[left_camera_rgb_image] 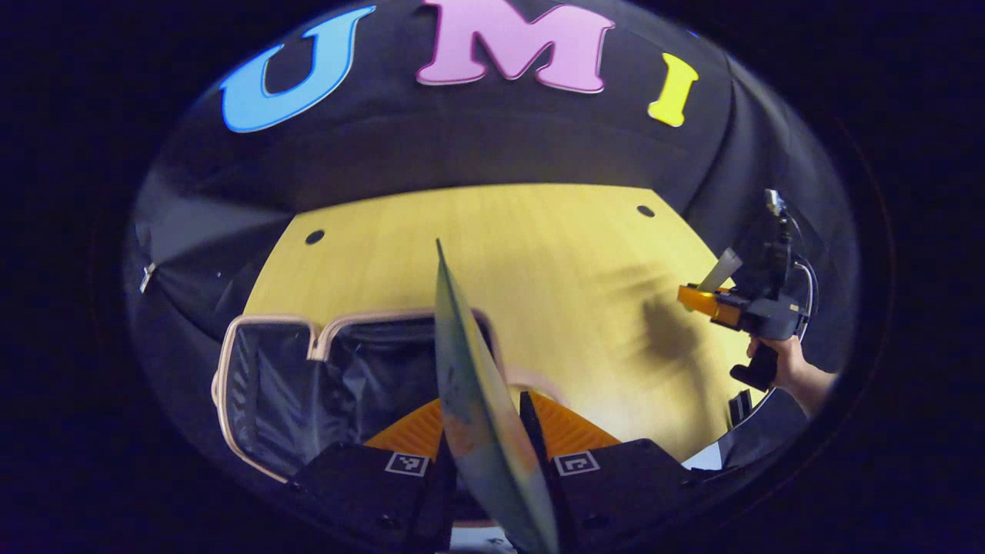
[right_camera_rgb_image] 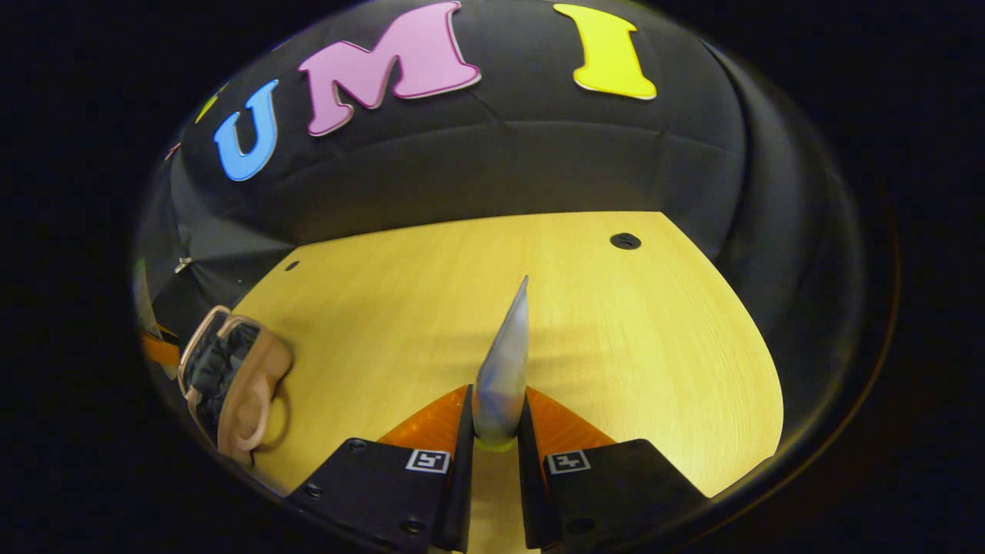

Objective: First open the suitcase, pack the skin care products into it, and then close the suitcase.

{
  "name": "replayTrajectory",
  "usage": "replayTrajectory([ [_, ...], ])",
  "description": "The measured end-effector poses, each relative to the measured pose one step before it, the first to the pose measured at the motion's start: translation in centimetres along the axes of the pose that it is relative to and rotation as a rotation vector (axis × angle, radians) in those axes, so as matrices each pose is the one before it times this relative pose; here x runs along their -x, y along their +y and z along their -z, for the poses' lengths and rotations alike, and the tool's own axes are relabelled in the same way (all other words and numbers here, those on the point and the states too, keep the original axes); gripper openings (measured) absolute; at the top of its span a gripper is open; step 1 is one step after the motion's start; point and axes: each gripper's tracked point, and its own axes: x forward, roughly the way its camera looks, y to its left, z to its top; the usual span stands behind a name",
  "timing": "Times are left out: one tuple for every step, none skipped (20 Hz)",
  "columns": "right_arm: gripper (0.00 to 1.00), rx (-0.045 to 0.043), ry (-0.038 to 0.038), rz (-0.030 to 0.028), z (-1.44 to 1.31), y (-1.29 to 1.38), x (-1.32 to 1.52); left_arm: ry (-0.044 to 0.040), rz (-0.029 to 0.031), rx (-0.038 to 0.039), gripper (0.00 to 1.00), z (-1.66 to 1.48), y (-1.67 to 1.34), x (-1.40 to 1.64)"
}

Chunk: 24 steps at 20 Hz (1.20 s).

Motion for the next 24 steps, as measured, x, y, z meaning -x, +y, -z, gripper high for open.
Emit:
replayTrajectory([
  [0.3, 0.0108, -0.00607, -0.02128, -0.219, 1.522, 0.918, 0.05654, -0.03113, 0.02363, 0.46, 1.81, 1.863, 0.253],
  [0.3, 0.00814, -0.00621, -0.02311, -0.214, 1.731, 0.764, 0.0421, -0.01474, 0.01796, 0.45, 1.616, 1.9, -0.403],
  [0.3, -0.00056, -0.00034, -0.02052, -0.223, 1.59, 0.638, 0.04264, -0.0031, 0.01681, 0.45, 1.516, 1.548, -0.647],
  [0.3, -0.0081, 0.00196, -0.02812, 0.048, 1.897, 0.578, 0.0549, -0.00252, 0.01854, 0.44, 1.757, 1.16, -1.052],
  [0.31, -0.01482, 0.00574, -0.03932, -0.229, 2.275, 0.61, 0.06065, -0.01553, 0.02695, 0.44, 1.301, 1.314, -1.237],
  [0.34, -0.01075, -0.00486, -0.03691, -0.296, 2.044, 0.5, 0.04894, -0.0218, 0.01977, 0.45, 1.02, 1.194, -1.182],
  [0.31, 0.00234, -0.00349, -0.04423, -0.456, 2.455, 0.375, 0.04549, -0.0145, 0.01734, 0.45, 0.914, 1.098, -1.608],
  [0.3, 0.02048, 0.00196, -0.02769, -0.29, 2.051, 0.363, 0.04528, -0.00881, 0.02756, 0.45, 0.847, 0.614, -1.625],
  [0.3, 0.02455, -0.00636, -0.02247, -0.601, 1.855, 0.6, 0.04089, 0.0012, 0.03716, 0.45, 0.594, 0.388, -1.561],
  [0.3, 0.01675, 0.00007, -0.02355, -0.105, 1.731, 0.201, 0.05056, 0.00489, 0.03563, 0.45, 0.66, 0.233, -1.325],
  [0.3, 0.01225, 0.00287, -0.0214, -0.014, 1.397, 0.079, 0.03288, 0.00451, 0.02948, 0.45, 0.163, 0.16, -0.861],
  [0.3, 0.01213, 0.0068, -0.01302, 0.265, 1.244, 0.186, 0.03006, 0.00988, 0.01377, 0.46, 0.209, 0.029, -0.549],
  [0.3, 0.01455, 0.01988, -0.0098, 0.603, 1.161, 0.025, -0.01852, 0.01228, 0.00603, 0.45, -0.665, -0.116, -0.118],
  [0.3, 0.01411, 0.01439, -0.00583, 0.459, 1.012, -0.074, -0.02418, 0.00825, -0.01125, 0.44, -0.633, 0.026, 0.217],
  [0.3, 0.01359, 0.01306, -0.01273, 0.461, 1.055, -0.115, 0.00556, -0.00163, -0.01287, 0.46, -0.137, 0.15, 0.072],
  [0.3, 0.01161, 0.02053, -0.01023, 0.748, 1.091, -0.122, 0.00336, 0.00034, -0.00846, 0.45, -0.06, -0.002, -0.004],
  [0.3, 0.00961, 0.01264, -0.0095, 0.503, 0.973, -0.231, -0.00427, 0.00098, -0.00845, 0.43, 0.024, 0.025, 0.044],
  [0.3, -0.00016, 0.02042, -0.01619, 0.582, 1.125, -0.387, -0.01779, 0.00288, -0.01568, 0.47, -0.326, -0.109, 0.016],
  [0.3, -0.00968, 0.02287, -0.02141, 0.469, 1.074, -0.497, -0.01518, 0.01509, -0.00587, 0.47, -0.169, -0.186, 0.17],
  [0.3, -0.01202, 0.02272, -0.01827, 0.449, 1.008, -0.641, -0.00882, 0.01919, 0.00416, 0.6, -0.078, -0.567, 0.535],
  [0.3, -0.00734, 0.02667, -0.02145, 0.535, 0.855, -0.759, -0.02057, 0.01201, 0.00602, 0.67, -0.241, -0.207, 0.67],
  [0.3, -0.00208, 0.02762, -0.01271, 0.385, 0.808, -0.893, -0.0296, 0.01522, 0.0042, 0.82, -0.331, -0.086, 1.027],
  [0.3, 0.00057, 0.02797, -0.01191, 0.241, 0.786, -0.785, -0.04058, 0.02093, 0.00424, 0.86, -0.346, -0.057, 1.342],
  [0.3, -0.00135, 0.02211, -0.01429, 0.33, 0.805, -0.866, -0.04235, 0.02782, 0.00565, 0.88, -0.48, -0.115, 1.44],
])
